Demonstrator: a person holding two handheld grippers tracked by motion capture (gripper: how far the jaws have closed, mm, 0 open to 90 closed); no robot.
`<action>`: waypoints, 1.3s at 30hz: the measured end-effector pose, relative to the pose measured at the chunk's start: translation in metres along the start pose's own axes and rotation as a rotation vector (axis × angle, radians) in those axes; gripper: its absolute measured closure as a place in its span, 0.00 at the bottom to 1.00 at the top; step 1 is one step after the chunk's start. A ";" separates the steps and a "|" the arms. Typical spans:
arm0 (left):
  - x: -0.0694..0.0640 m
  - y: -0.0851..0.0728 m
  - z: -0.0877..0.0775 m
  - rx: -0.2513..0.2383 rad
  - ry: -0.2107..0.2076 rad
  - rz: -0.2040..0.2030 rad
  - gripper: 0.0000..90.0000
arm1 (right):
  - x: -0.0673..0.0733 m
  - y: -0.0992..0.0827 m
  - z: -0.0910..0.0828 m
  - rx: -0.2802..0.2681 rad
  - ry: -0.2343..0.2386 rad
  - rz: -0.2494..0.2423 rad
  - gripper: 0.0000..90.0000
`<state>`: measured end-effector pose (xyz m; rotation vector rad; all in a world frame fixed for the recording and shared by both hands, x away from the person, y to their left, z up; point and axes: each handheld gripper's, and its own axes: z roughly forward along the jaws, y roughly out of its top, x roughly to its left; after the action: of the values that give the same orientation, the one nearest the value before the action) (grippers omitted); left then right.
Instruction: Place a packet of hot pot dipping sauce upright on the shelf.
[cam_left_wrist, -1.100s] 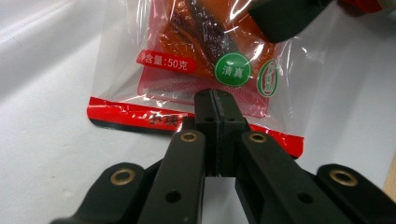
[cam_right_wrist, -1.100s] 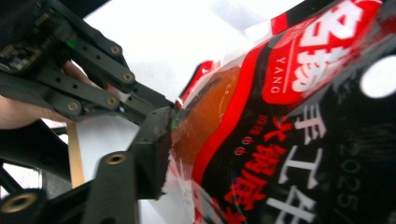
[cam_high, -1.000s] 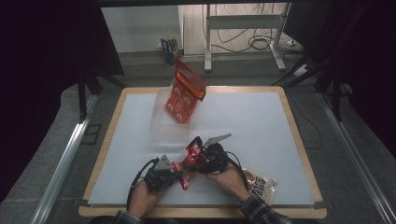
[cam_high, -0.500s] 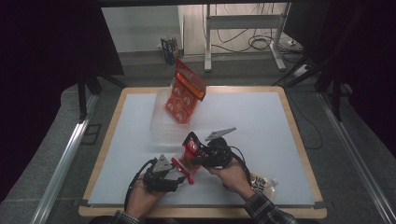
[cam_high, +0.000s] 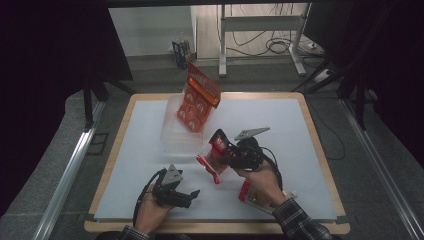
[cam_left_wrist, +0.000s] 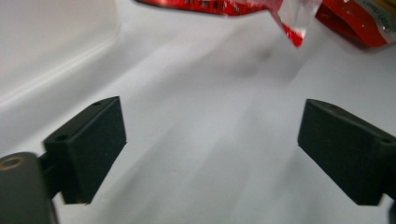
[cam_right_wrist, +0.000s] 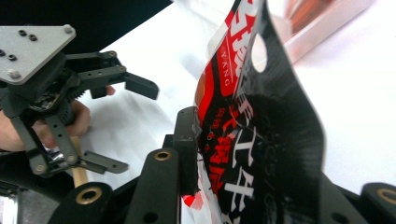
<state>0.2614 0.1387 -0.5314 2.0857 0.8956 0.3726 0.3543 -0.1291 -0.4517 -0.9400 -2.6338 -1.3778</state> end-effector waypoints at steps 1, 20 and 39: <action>0.000 0.000 0.000 -0.006 0.003 -0.002 0.07 | -0.002 0.001 -0.002 -0.002 -0.006 -0.003 0.78; 0.000 -0.001 -0.005 -0.041 0.084 0.043 0.00 | -0.028 0.033 -0.017 -0.007 -0.101 -0.055 0.78; 0.001 -0.001 -0.005 -0.027 0.087 0.051 0.00 | -0.037 0.062 0.010 0.094 -0.136 -0.139 0.78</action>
<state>0.2589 0.1421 -0.5293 2.0842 0.8840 0.5031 0.4191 -0.1140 -0.4226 -0.8850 -2.8863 -1.2437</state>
